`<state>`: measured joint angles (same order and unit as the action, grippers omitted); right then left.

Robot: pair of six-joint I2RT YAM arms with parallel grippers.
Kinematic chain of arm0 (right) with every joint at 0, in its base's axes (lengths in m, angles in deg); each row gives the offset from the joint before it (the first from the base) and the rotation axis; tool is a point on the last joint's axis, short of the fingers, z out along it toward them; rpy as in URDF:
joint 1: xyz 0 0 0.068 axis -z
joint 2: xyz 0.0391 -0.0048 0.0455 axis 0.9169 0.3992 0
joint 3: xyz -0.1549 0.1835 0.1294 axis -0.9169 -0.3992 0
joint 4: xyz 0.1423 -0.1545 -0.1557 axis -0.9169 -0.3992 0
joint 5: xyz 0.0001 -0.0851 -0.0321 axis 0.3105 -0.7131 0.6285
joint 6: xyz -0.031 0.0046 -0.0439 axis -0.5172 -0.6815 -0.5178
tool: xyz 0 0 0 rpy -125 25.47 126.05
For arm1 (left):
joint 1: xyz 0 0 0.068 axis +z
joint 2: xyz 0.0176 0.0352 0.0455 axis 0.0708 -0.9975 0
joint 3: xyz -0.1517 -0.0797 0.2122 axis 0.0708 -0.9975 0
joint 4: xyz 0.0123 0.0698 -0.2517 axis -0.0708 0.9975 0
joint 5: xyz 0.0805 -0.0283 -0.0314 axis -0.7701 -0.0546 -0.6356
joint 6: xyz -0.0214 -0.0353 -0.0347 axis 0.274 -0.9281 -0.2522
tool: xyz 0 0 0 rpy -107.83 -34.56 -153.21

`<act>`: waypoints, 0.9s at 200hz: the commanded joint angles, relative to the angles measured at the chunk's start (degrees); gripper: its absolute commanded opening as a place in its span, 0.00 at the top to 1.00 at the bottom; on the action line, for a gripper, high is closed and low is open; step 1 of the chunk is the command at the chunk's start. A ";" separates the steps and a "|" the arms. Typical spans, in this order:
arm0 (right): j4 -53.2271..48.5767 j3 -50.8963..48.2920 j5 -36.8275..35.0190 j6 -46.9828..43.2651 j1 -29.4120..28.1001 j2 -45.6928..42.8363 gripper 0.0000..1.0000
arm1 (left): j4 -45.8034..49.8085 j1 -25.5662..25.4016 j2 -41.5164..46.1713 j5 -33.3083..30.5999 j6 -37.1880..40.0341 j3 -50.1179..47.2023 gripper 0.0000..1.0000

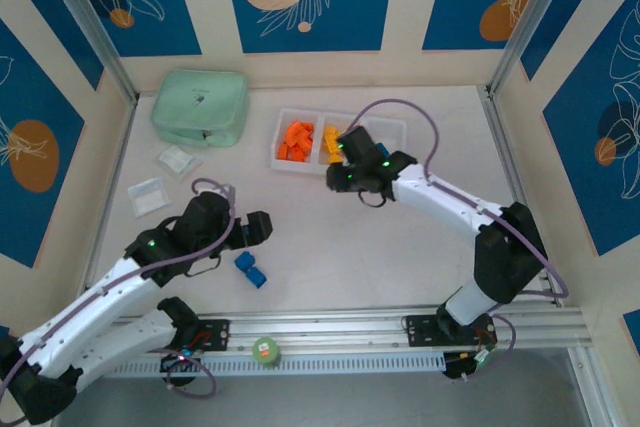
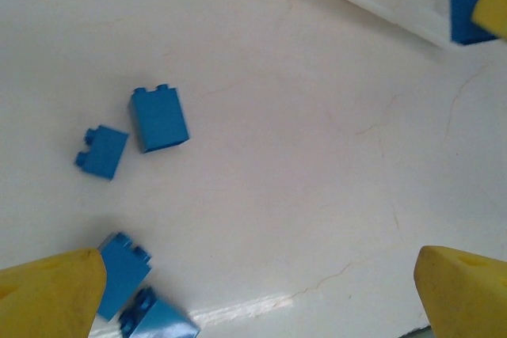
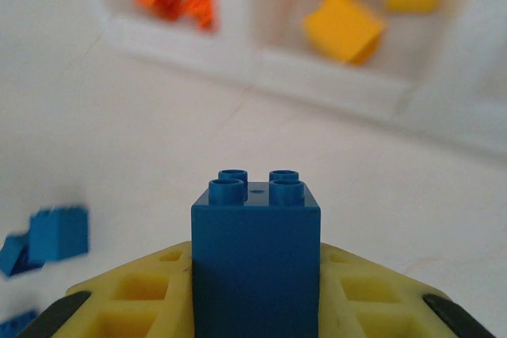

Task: Sort the legos into containers by color
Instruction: Place the lego in the container.

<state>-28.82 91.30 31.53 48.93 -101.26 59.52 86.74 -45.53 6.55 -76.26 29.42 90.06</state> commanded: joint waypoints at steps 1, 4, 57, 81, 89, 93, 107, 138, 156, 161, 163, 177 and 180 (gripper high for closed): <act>-2.94 1.63 -1.45 -2.16 5.81 0.56 0.72 | -7.37 0.52 -2.76 2.97 2.33 2.39 0.01; -2.90 1.94 -1.58 -2.40 6.77 0.99 0.72 | -7.90 0.52 -3.22 3.05 2.46 2.41 0.01; -1.17 11.43 -5.40 -6.49 15.45 12.07 0.72 | -13.37 1.47 -7.93 4.42 2.81 3.03 0.01; -0.55 15.71 -3.93 -7.49 17.24 17.86 0.69 | -13.96 2.14 -8.27 4.96 2.88 2.95 0.01; -0.81 17.10 -3.83 -7.89 17.38 19.40 0.65 | -13.90 2.26 -8.19 4.97 2.89 2.86 0.01; -0.76 17.65 -4.16 -7.96 17.38 20.00 0.63 | -13.85 2.39 -8.23 4.97 2.88 2.86 0.01; -1.09 19.32 -4.36 -8.08 17.49 21.82 0.57 | -13.79 2.74 -8.10 5.23 2.88 2.77 0.01; -1.14 19.62 -2.98 -8.16 17.38 20.94 0.45 | -13.70 3.26 -7.66 5.53 2.71 2.29 0.01; -1.38 18.16 -3.18 -8.28 16.33 18.68 0.43 | -13.37 3.58 -7.28 5.80 2.92 2.24 0.01; -1.49 17.50 -3.05 -8.28 16.00 17.81 0.43 | -12.99 3.72 -6.99 5.72 3.13 2.24 0.01; -1.42 17.15 -2.98 -8.21 15.81 17.49 0.43 | -12.88 3.76 -6.91 5.68 3.18 2.24 0.01; -1.20 14.63 -2.11 -7.94 14.48 15.05 0.42 | -11.90 4.07 -6.16 5.33 3.56 2.24 0.01; -1.19 14.11 -1.97 -7.82 14.14 14.48 0.42 | -11.72 4.20 -5.98 5.32 3.62 2.17 0.01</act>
<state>-29.27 108.28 27.49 41.26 -84.71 80.37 74.00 -42.43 -1.28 -71.40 31.21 91.20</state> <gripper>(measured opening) 0.575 0.993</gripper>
